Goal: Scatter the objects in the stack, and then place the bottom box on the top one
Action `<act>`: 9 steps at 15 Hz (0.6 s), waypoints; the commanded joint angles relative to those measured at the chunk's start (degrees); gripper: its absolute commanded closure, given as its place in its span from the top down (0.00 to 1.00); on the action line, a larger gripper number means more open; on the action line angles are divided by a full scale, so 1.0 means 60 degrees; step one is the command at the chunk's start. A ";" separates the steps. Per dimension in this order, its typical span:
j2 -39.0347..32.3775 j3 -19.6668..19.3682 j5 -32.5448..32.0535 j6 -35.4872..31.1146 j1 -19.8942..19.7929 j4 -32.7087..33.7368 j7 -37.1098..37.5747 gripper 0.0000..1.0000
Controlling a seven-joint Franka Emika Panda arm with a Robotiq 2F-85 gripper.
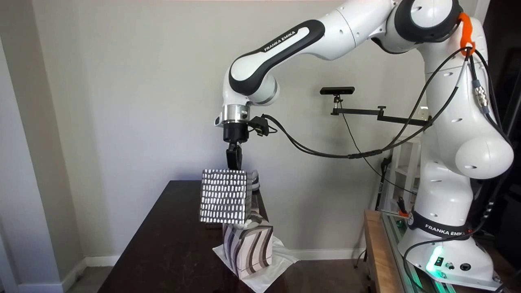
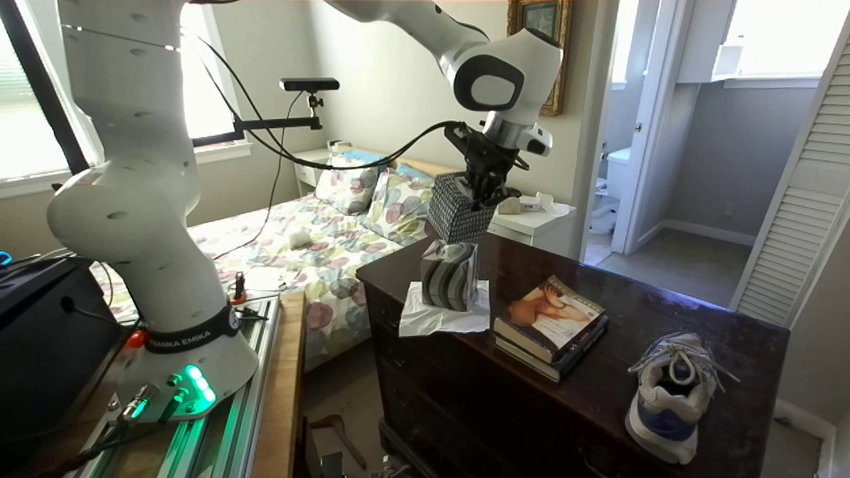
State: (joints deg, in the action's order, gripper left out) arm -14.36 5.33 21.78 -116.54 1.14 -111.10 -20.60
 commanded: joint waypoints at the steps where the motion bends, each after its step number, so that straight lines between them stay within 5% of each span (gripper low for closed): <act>1: -0.0405 -0.0005 0.0283 -0.0016 -0.0081 0.0704 0.0773 0.01; 9: -0.1512 -0.0178 -0.0419 -0.0716 0.0109 0.1968 0.2693 0.01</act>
State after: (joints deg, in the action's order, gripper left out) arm -19.51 4.76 21.57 -120.02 0.94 -103.92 -9.23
